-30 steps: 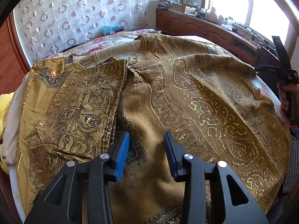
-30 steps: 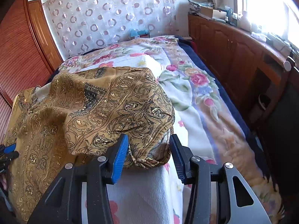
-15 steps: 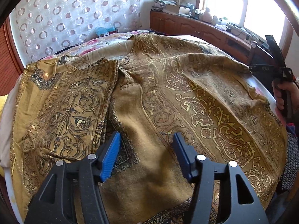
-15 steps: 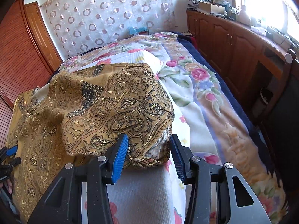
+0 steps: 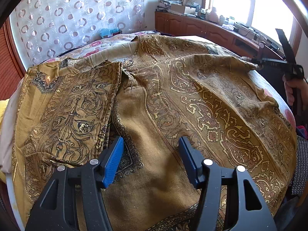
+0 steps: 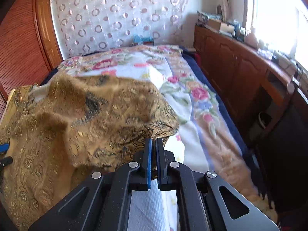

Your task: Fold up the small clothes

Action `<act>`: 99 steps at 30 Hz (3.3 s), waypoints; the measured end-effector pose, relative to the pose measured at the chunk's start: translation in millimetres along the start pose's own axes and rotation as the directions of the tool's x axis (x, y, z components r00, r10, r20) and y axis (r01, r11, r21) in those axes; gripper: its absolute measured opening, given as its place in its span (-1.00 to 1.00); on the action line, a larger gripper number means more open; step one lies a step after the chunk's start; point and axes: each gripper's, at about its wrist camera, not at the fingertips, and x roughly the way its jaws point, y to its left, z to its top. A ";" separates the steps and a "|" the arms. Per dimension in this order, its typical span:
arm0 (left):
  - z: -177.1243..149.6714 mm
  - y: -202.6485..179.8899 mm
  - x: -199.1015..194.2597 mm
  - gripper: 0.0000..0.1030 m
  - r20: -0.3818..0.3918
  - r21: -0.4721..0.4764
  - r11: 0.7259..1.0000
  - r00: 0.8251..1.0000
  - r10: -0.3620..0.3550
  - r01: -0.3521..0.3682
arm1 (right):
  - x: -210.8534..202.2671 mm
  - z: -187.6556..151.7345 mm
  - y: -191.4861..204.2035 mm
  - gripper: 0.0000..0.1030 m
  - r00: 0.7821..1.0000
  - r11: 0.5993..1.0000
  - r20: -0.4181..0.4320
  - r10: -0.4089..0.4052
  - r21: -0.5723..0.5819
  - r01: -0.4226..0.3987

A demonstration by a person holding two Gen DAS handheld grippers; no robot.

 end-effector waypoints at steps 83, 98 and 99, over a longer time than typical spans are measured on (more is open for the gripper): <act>-16.8 51.3 -110.3 0.19 0.267 -0.176 0.982 0.957 0.114 -0.068 | 28.5 48.7 163.6 -0.38 0.979 0.955 -0.064 0.193 -0.217 -0.203; 13.0 107.8 -78.2 0.19 0.187 -0.171 0.975 0.967 0.174 -0.143 | 107.9 65.2 150.1 -0.38 0.973 0.972 -0.151 0.176 -0.132 -0.196; 14.4 110.6 -76.3 0.19 0.182 -0.170 0.974 0.967 0.180 -0.150 | 112.2 64.0 151.7 -0.38 0.972 0.970 -0.159 0.173 -0.142 -0.196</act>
